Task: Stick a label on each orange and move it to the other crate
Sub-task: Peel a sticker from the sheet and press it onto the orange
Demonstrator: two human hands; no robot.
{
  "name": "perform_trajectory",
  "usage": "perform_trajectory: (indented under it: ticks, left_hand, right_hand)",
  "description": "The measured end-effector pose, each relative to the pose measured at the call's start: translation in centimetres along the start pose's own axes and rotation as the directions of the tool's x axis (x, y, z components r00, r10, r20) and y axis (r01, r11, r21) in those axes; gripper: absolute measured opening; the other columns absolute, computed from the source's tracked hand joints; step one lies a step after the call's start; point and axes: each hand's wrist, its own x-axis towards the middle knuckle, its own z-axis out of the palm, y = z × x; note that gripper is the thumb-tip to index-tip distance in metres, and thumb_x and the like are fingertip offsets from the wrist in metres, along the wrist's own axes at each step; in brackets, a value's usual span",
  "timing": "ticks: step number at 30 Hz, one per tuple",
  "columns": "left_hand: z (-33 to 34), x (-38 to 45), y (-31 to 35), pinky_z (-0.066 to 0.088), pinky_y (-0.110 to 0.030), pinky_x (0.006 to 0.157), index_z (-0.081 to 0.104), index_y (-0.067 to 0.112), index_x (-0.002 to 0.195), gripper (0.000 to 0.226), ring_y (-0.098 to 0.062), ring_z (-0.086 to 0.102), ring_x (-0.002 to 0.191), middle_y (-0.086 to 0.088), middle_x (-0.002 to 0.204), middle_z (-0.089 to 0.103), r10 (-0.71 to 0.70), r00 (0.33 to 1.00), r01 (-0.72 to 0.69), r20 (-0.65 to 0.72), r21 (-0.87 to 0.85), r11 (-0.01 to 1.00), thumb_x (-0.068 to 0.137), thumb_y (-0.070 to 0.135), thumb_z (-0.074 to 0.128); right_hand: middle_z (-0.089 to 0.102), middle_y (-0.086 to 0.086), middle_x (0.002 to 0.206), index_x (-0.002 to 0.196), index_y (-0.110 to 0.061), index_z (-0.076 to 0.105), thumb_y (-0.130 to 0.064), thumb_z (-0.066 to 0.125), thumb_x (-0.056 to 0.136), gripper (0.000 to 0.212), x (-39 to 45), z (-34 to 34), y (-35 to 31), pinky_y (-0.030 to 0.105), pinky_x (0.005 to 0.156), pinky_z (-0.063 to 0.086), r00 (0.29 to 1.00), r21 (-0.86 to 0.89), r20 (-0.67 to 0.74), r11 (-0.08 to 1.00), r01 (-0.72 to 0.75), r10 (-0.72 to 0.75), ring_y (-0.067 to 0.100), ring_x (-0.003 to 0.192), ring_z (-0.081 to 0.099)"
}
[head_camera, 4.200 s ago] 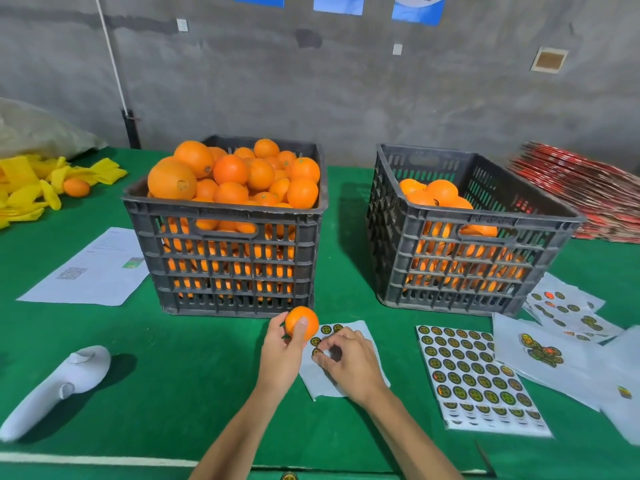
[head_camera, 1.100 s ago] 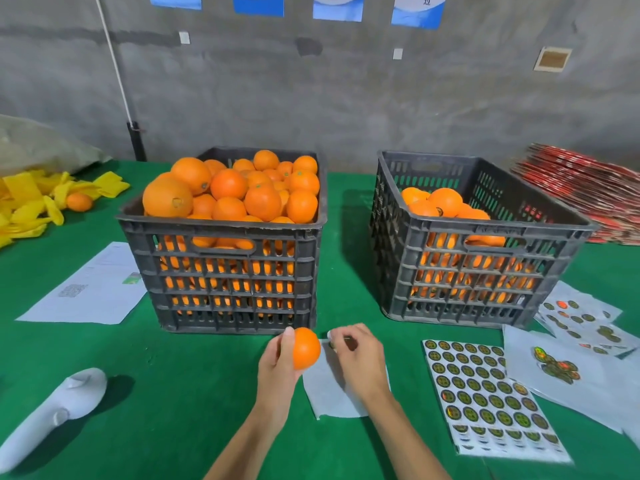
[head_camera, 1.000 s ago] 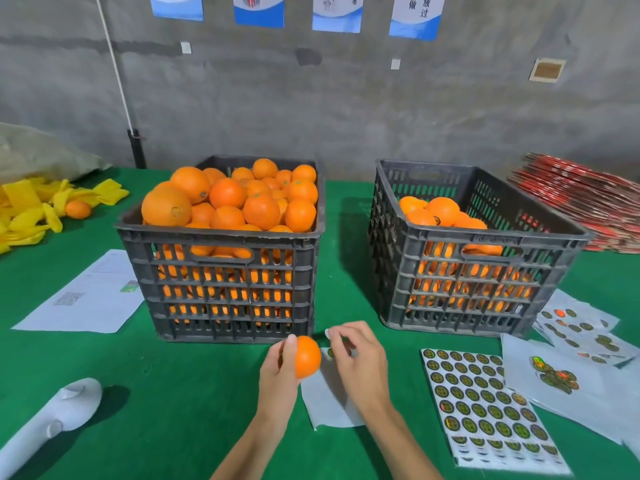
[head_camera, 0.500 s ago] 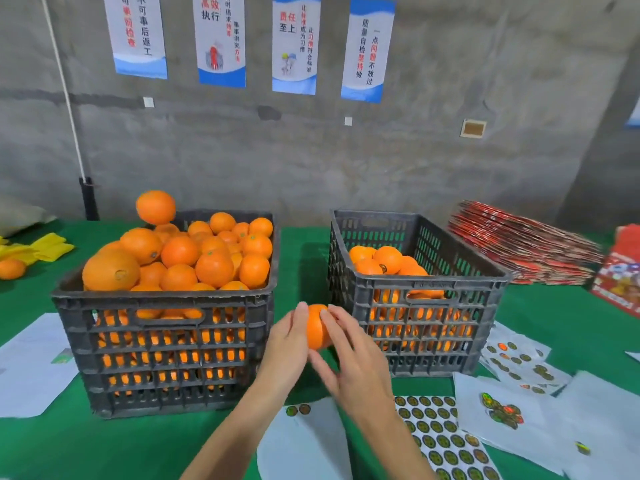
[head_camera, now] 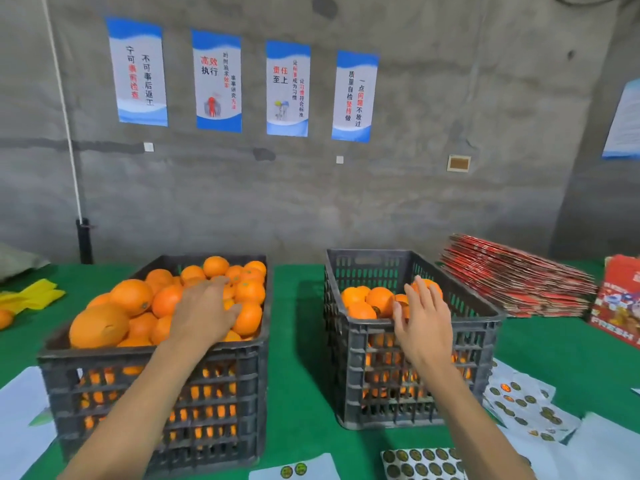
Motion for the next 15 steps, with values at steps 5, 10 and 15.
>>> perform_trajectory:
  ticks: [5,10,15]
  left_hand:
    - [0.3,0.9,-2.6,0.048,-0.046,0.101,0.041,0.029,0.152,0.087,-0.034,0.051,0.133,-0.011,0.146,0.053,-0.12,0.969,0.083,0.216,0.174,0.981,0.08,0.057,0.08]
    - [0.6,0.7,-2.9,0.047,-0.043,0.103,0.048,0.018,0.15,0.084,-0.037,0.053,0.132,-0.018,0.146,0.055,-0.062,0.984,0.065,0.168,-0.016,0.998,0.078,0.035,0.088]
    - [0.8,-4.0,0.1,0.04,-0.045,0.11,0.051,0.009,0.148,0.075,-0.034,0.051,0.132,-0.016,0.142,0.058,0.094,0.947,-0.188,-0.306,-0.294,0.937,0.085,0.033,0.084]
  right_hand:
    - [0.058,0.011,0.144,0.128,-0.008,0.066,-0.022,0.057,0.101,0.032,-2.2,1.2,-2.9,0.049,0.115,0.039,0.987,0.161,-0.086,0.975,0.15,-0.138,0.03,0.138,0.05]
    - [0.059,0.008,0.145,0.128,-0.009,0.068,-0.018,0.062,0.097,0.033,-5.6,1.7,-6.5,0.048,0.115,0.039,0.957,0.254,-0.131,0.924,0.286,-0.26,0.027,0.138,0.051]
    - [0.066,0.004,0.13,0.121,-0.008,0.07,-0.015,0.064,0.094,0.028,-10.1,2.7,-9.2,0.04,0.108,0.046,0.931,0.375,-0.067,0.856,0.356,-0.358,0.023,0.122,0.06]
